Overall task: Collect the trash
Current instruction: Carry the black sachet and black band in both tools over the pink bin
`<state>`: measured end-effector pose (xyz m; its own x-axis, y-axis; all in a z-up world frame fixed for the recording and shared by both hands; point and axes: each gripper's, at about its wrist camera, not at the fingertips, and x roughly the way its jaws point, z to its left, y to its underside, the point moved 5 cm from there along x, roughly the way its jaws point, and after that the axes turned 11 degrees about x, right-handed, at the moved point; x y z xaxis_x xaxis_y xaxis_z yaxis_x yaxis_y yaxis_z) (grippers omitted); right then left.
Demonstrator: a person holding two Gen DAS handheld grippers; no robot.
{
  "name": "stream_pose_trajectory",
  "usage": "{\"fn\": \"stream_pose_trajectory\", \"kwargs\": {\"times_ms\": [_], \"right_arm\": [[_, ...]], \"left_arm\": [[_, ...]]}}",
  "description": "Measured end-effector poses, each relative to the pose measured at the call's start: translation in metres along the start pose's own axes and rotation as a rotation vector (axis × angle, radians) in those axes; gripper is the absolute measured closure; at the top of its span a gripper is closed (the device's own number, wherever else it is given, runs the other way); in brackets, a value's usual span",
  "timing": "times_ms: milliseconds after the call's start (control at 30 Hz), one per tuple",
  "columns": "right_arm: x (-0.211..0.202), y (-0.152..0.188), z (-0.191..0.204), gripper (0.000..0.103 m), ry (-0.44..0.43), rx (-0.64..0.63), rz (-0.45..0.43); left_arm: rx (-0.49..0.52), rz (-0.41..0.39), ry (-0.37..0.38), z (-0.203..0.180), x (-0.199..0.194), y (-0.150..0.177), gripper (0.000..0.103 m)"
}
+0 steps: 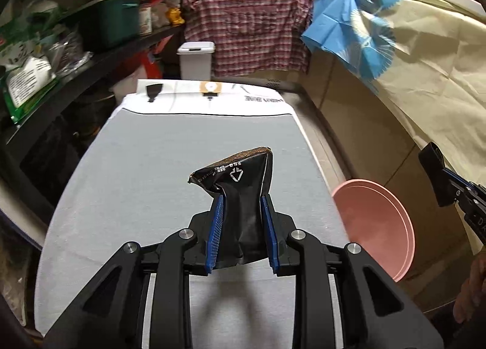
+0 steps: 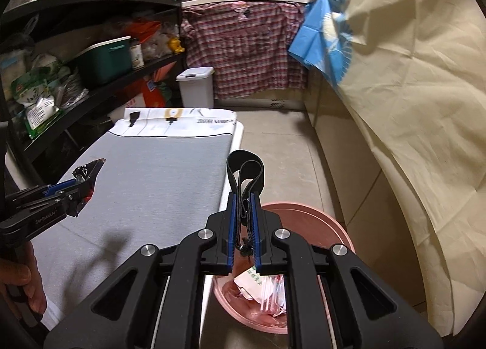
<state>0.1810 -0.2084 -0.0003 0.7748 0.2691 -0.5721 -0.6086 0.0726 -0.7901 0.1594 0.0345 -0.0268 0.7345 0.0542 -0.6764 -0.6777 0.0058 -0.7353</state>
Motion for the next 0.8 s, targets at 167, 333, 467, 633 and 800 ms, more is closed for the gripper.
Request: {"fn": "stream_pose_trajectory", "kwargs": {"times_ms": [167,333,467,633,800], "right_arm": [[-0.001,0.0,-0.02,0.093,0.036,0.027,-0.003],[0.0,-0.001,-0.04,0.093,0.072,0.072,0.002],[0.0,-0.001,-0.05,0.093,0.09,0.095,0.0],[0.001,-0.001,-0.059,0.093,0.105,0.111,0.004],[0.004,-0.001,-0.063,0.093,0.119,0.122,0.005]], "left_arm": [[0.038,0.009,0.049,-0.023,0.008,-0.007,0.078],[0.105,-0.033,0.148,-0.054,0.012,-0.018,0.078],[0.159,-0.069,0.243,-0.081,0.014,-0.023,0.077],[0.225,-0.086,0.329,-0.114,0.013,-0.026,0.077],[0.25,-0.074,0.361,-0.137,0.018,-0.025,0.077]]}}
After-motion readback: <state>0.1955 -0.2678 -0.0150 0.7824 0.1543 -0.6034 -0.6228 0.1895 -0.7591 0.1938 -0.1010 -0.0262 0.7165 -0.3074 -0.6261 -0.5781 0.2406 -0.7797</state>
